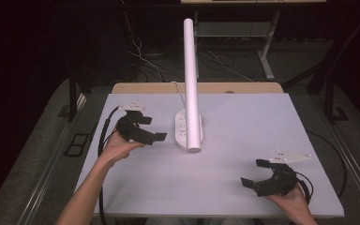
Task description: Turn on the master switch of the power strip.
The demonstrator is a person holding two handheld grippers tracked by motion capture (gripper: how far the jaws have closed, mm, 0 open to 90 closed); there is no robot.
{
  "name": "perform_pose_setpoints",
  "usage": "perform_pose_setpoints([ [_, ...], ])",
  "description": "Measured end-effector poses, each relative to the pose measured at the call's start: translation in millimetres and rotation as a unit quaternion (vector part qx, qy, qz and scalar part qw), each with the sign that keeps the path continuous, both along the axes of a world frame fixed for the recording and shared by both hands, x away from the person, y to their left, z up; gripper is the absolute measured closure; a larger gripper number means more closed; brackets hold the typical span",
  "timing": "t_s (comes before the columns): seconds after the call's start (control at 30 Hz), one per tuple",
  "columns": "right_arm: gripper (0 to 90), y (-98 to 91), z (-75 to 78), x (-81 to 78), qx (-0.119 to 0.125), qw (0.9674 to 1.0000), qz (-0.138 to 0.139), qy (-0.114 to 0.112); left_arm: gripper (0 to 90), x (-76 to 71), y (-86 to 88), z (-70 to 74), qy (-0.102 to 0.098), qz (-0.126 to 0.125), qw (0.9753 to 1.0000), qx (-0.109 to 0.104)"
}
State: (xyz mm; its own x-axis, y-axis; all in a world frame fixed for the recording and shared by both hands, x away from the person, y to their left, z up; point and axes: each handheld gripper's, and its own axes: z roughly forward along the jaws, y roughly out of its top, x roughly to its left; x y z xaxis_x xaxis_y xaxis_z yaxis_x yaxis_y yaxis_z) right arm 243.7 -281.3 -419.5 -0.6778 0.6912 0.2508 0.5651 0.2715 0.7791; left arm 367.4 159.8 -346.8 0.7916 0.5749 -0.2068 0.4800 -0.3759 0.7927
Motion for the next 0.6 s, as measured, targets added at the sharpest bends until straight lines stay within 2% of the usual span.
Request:
perform_pose_setpoints([
  [0.4, 0.3, -0.1, -0.2, 0.4, 0.001, 1.0, 0.002, 0.001, 1.8, 18.6, -2.5, 10.7, 0.001, 0.004, 0.9998, 0.02],
  [0.6, 0.3, -0.1, -0.3, 0.6, 0.001, 1.0, 0.003, 0.001, 1.8, 26.2, -4.6, 15.1, 0.003, 0.008, 0.9998, 0.02],
])
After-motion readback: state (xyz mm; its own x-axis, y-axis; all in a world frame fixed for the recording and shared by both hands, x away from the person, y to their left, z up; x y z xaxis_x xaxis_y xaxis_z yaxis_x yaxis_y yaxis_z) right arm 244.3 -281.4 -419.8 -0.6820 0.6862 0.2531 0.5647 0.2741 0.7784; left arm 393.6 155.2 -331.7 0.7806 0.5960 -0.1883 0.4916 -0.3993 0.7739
